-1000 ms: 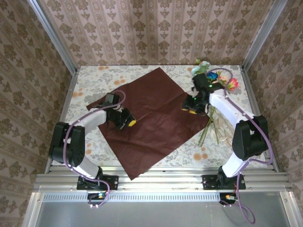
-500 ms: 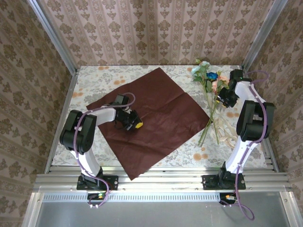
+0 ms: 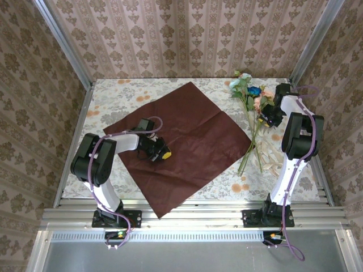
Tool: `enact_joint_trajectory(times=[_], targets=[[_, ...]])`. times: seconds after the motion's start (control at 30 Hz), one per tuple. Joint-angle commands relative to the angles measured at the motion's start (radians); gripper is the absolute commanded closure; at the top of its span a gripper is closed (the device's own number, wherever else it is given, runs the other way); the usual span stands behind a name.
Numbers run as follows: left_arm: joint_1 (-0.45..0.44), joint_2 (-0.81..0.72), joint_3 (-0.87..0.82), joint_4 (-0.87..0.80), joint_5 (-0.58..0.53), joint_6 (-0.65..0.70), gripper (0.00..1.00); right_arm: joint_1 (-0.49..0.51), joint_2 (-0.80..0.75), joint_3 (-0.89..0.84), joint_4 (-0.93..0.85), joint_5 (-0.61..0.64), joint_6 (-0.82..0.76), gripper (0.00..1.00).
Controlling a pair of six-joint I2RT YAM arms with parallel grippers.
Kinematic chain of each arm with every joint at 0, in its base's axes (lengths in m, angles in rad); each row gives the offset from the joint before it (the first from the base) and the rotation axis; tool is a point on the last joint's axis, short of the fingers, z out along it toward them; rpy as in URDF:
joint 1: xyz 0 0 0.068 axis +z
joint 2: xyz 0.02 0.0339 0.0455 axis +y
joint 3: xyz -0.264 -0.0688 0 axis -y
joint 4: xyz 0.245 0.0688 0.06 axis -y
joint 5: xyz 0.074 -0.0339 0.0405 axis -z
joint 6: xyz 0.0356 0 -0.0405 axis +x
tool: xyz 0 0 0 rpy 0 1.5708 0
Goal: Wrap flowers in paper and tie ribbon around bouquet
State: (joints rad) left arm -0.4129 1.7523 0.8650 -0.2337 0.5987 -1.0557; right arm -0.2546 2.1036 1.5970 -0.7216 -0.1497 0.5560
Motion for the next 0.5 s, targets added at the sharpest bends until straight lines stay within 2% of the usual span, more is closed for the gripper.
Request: enact_joint_trajectory(times=[0.0,0.33,0.47], targets=[[-0.007,-0.008,-0.007,-0.03,-0.004,-0.012,1.0,-0.005,0.023,0.005,0.026,-0.034,0.016,0.71],[-0.009,-0.008,-0.001,-0.038,0.0,-0.01,1.0,-0.004,0.044,0.012,0.07,-0.072,0.042,0.7],[-0.009,-0.01,0.0,-0.04,0.0,-0.01,1.0,-0.004,0.062,0.014,0.066,-0.07,0.045,0.75]])
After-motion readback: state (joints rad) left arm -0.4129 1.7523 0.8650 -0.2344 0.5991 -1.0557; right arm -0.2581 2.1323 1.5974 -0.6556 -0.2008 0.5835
